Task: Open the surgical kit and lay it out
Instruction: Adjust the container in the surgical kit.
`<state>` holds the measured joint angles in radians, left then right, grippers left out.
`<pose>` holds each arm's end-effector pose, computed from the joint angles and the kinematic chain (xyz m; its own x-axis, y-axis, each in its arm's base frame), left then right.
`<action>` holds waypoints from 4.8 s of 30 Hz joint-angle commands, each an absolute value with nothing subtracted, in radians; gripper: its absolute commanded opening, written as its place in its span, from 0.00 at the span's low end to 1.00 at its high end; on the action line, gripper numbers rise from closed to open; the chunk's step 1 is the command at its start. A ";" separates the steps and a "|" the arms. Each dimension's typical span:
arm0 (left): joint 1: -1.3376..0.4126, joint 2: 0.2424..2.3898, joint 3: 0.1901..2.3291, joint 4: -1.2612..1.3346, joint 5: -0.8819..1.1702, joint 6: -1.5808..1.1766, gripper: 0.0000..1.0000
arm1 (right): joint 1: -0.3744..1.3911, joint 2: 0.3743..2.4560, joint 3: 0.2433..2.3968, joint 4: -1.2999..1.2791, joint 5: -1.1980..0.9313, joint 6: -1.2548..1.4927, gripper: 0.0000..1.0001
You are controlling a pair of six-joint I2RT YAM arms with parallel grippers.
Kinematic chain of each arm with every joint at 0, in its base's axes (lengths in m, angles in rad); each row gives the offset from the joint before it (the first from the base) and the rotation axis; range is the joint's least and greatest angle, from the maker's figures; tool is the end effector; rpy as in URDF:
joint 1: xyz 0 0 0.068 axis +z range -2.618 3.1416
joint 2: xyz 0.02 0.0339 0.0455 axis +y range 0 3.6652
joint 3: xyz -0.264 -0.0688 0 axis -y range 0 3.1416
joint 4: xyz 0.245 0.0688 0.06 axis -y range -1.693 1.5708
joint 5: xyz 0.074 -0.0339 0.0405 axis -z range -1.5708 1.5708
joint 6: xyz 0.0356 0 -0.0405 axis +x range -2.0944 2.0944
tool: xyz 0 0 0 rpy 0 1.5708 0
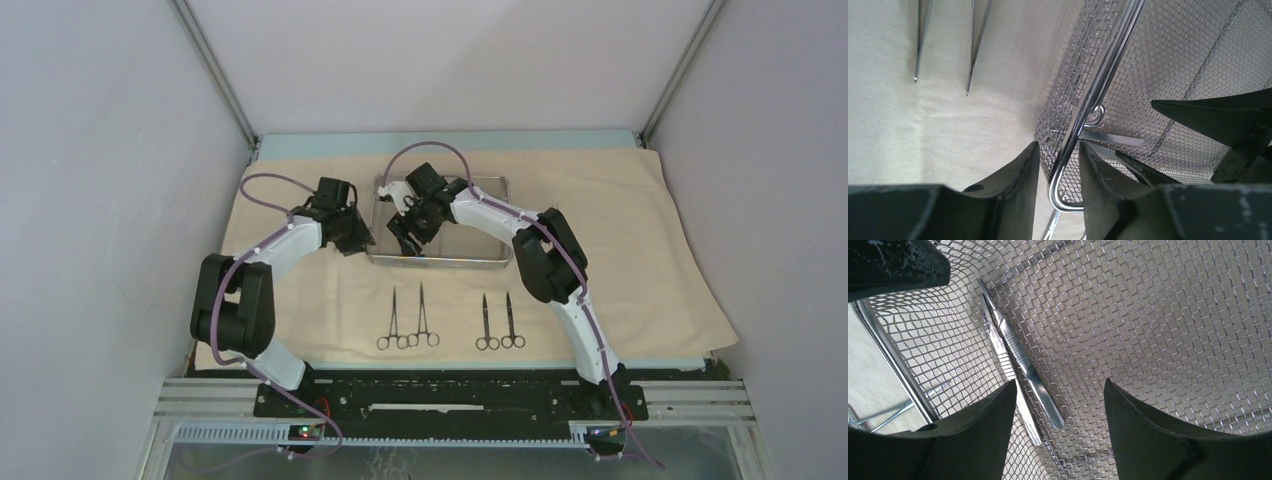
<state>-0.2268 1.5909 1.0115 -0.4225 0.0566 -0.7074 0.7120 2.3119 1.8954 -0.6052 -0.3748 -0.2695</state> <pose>0.3135 -0.0744 0.2012 -0.7891 -0.4838 -0.3785 -0.3403 0.8573 -0.3863 0.3719 0.3382 0.1726 -0.4221 -0.6915 -0.5862 -0.8974 0.4104 0.1620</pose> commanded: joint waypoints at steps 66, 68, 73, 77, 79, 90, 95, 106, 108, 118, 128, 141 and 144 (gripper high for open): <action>-0.104 1.775 1.622 -0.804 0.511 -0.631 0.00 | 0.651 2.054 1.956 -0.820 -0.428 -0.361 0.15; -0.103 1.769 1.635 -0.806 0.485 -0.629 0.00 | 0.652 2.063 1.990 -0.834 -0.425 -0.361 0.04; -0.105 1.781 1.635 -0.835 0.451 -0.595 0.00 | 0.664 2.106 2.007 -0.871 -0.420 -0.366 0.00; -0.113 1.744 1.515 -0.759 0.376 -0.612 0.00 | 0.656 2.115 1.917 -0.797 -0.369 -0.339 0.00; -0.120 1.720 1.448 -0.710 0.337 -0.631 0.00 | 0.650 2.129 1.907 -0.761 -0.313 -0.314 0.00; -0.190 1.715 1.302 -0.624 0.187 -0.632 0.00 | 0.644 2.187 1.910 -0.693 -0.115 -0.260 0.02; -0.215 1.703 1.233 -0.584 0.140 -0.645 0.00 | 0.640 2.194 1.881 -0.641 -0.069 -0.247 0.06; -0.219 1.680 1.161 -0.560 0.131 -0.643 0.00 | 0.635 2.206 1.842 -0.593 -0.056 -0.259 0.09; -0.222 1.663 1.145 -0.554 0.132 -0.644 0.00 | 0.627 2.204 1.828 -0.587 -0.053 -0.259 0.11; -0.225 1.630 1.091 -0.538 0.143 -0.643 0.00 | 0.603 2.177 1.772 -0.555 -0.054 -0.261 0.18; -0.239 1.617 1.067 -0.529 0.146 -0.648 0.00 | 0.616 2.118 1.747 -0.564 -0.125 -0.254 0.34; -0.208 1.675 1.179 -0.620 0.133 -0.541 0.00 | 0.631 2.051 1.835 -0.649 -0.250 -0.223 0.53; -0.199 1.683 1.200 -0.641 0.144 -0.515 0.00 | 0.633 2.076 1.829 -0.662 -0.244 -0.228 0.52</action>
